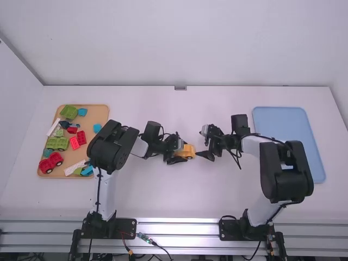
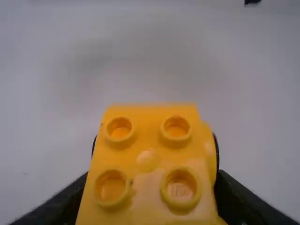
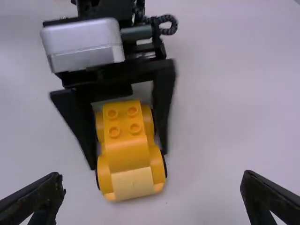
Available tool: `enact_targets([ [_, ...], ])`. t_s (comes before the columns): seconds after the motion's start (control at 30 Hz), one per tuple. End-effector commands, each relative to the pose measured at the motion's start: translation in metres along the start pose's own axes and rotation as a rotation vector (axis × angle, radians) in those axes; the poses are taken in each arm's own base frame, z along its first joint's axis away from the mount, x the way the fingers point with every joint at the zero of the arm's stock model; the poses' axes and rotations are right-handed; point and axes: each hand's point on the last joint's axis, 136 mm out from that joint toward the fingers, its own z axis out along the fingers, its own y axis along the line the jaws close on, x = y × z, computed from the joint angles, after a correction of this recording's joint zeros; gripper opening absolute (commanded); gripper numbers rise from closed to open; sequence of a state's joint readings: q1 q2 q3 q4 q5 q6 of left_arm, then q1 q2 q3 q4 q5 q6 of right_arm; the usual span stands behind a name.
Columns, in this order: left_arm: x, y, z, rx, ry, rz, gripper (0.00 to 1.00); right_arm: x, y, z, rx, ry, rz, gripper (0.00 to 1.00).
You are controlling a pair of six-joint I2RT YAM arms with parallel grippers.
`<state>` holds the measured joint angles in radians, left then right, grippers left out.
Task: Assemble lego blocks to make yellow taxi
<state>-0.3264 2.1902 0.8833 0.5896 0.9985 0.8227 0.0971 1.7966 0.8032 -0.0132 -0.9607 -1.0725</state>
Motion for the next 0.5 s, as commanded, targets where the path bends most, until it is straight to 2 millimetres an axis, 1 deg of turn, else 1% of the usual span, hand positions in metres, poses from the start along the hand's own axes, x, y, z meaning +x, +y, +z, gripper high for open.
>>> enact_targets([
  [0.0, 0.015, 0.003, -0.002, -0.038, 0.064, -0.027, 0.99, 0.004, 0.007, 0.0, 0.002, -0.002, -0.003, 0.99],
  [0.07, 0.009, 0.005, -0.005, -0.042, 0.059, -0.041, 0.99, 0.007, 0.01, 0.002, 0.013, -0.011, -0.02, 0.99],
  [0.17, 0.0, 0.005, -0.009, -0.044, 0.063, -0.041, 0.99, 0.008, 0.009, 0.007, 0.032, -0.027, 0.007, 0.99],
  [0.27, -0.016, 0.002, -0.02, -0.032, 0.091, 0.012, 0.99, 0.015, 0.01, 0.019, 0.034, -0.043, 0.04, 0.99],
  [0.33, -0.019, 0.002, -0.025, -0.041, 0.118, 0.021, 0.99, 0.019, 0.01, 0.025, 0.026, -0.045, 0.054, 0.99],
  [0.37, -0.022, 0.003, -0.032, -0.059, 0.162, 0.035, 0.99, 0.021, 0.012, 0.032, 0.008, -0.055, 0.049, 1.0],
  [0.4, -0.023, 0.003, -0.034, -0.064, 0.176, 0.038, 0.99, 0.022, 0.013, 0.035, -0.003, -0.061, 0.044, 0.99],
  [0.47, -0.03, 0.0, -0.044, -0.064, 0.219, 0.074, 0.99, 0.024, 0.018, 0.045, -0.037, -0.074, 0.018, 0.99],
])
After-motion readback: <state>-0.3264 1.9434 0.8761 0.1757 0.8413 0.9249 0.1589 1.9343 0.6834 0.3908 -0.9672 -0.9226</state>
